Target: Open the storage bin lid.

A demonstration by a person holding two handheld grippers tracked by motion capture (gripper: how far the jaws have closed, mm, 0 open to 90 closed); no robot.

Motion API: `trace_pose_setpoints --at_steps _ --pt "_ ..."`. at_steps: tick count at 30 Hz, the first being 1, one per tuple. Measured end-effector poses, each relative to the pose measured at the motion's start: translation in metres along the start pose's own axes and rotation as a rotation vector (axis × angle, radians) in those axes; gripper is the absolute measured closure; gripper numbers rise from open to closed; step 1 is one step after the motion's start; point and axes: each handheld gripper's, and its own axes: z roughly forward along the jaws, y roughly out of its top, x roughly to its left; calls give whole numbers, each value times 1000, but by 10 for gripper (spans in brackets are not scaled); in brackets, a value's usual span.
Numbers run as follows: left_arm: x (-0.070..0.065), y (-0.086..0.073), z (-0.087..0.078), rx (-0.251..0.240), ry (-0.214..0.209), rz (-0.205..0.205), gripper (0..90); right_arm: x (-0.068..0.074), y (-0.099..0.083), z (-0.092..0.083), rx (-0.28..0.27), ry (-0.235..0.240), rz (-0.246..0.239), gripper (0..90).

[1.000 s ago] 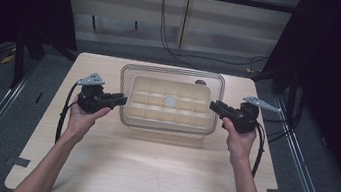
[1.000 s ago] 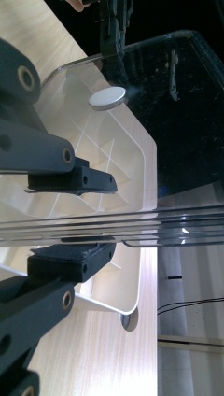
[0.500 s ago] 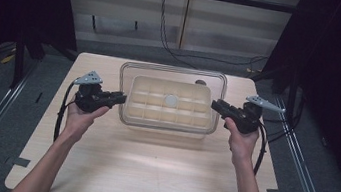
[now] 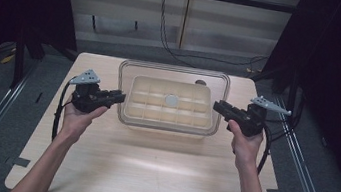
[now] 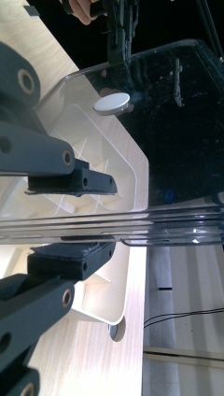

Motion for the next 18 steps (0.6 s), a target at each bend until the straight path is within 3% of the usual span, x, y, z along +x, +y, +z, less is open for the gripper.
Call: trace_pose_setpoints --at_steps 10,18 --pt "-5 -4 -9 29 4 25 748 9 -3 -4 28 4 -26 683" --pt "-6 -12 -15 54 14 37 745 18 -15 -6 64 -7 -53 684"
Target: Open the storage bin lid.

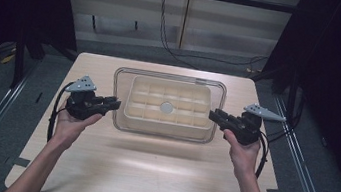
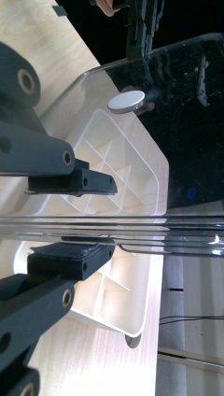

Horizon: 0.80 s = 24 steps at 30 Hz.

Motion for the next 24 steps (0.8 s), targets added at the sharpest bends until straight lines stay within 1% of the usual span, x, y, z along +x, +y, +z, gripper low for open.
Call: trace_pose_setpoints --at_steps 2,7,10,11,12,15,16,17,18,19,20,21,24 --pt "-1 -1 -2 8 -1 4 744 2 -1 -1 1 -1 -6 684" --pt "-6 -4 -7 8 -6 7 747 5 -3 -5 -6 3 4 685" --pt "-6 -5 -10 4 -25 -4 749 8 -3 -9 -5 6 7 690" --pt "-6 -5 -10 4 -25 -4 748 8 -3 -9 -5 6 7 690" --pt "-8 -4 -12 9 -15 6 748 9 -4 -11 -12 17 14 692" --pt "-11 -3 -14 4 -18 6 748 11 -4 -14 -16 17 11 693" --pt "-11 -3 -15 5 -14 16 748 12 -4 -15 -15 17 10 693" --pt "-14 -3 -16 4 -16 17 749 12 -4 -16 -15 17 4 693" --pt "-16 -3 -18 2 -13 23 748 14 -4 -19 -21 16 8 693" --pt "-18 -4 -19 -8 -9 27 748 14 -5 -20 -20 18 5 693" --pt "-18 -4 -19 -8 -9 27 748 15 -5 -21 -23 20 6 693" --pt "-21 -4 -21 -14 1 38 748 16 -5 -22 -23 23 7 691" --pt "-22 -6 -21 -6 -2 37 747 18 -5 -25 -21 17 -6 691"
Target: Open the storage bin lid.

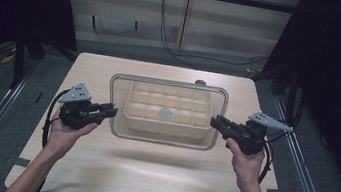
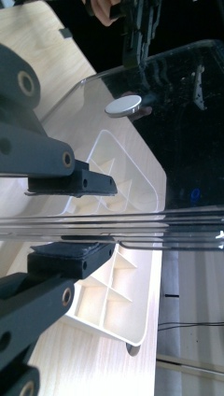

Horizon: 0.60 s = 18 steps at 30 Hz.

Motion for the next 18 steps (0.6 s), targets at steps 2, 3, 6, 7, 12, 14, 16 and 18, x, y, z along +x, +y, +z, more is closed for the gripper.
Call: trace_pose_setpoints --at_steps 2,3,6,7,12,14,16,18 --pt "-1 -3 0 11 -3 2 745 2 -2 -2 5 -3 -11 692" --pt "-2 -4 0 11 -5 0 745 2 -2 -2 5 -3 -11 692" --pt "-4 -8 -1 25 -16 -1 745 3 -4 -4 10 -2 -11 692" --pt "-5 -9 -1 28 -22 -5 746 3 -6 -5 13 -1 -7 692" --pt "-9 -15 -1 57 -27 7 745 5 -12 -9 25 6 -2 694" --pt "-10 -17 -1 59 -32 2 745 6 -17 -11 33 10 4 696" --pt "-10 -20 0 78 -41 1 744 6 -20 -13 43 17 12 703" --pt "-10 -22 1 78 -45 -8 744 5 -22 -13 44 22 10 707"
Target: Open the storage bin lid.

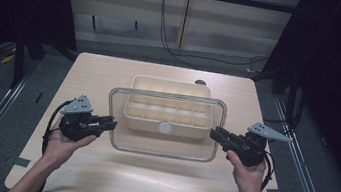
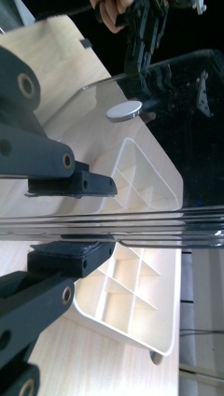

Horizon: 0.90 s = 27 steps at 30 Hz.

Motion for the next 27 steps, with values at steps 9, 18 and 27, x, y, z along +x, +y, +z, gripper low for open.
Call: trace_pose_setpoints --at_steps 9,18,27 --pt "-4 -10 0 20 -13 -8 743 1 -14 -2 27 19 23 715" --pt "-9 -26 0 63 -29 -19 747 2 -30 -2 71 34 14 714" --pt "-13 -36 -5 73 -40 -31 748 7 -43 -3 114 51 21 717"
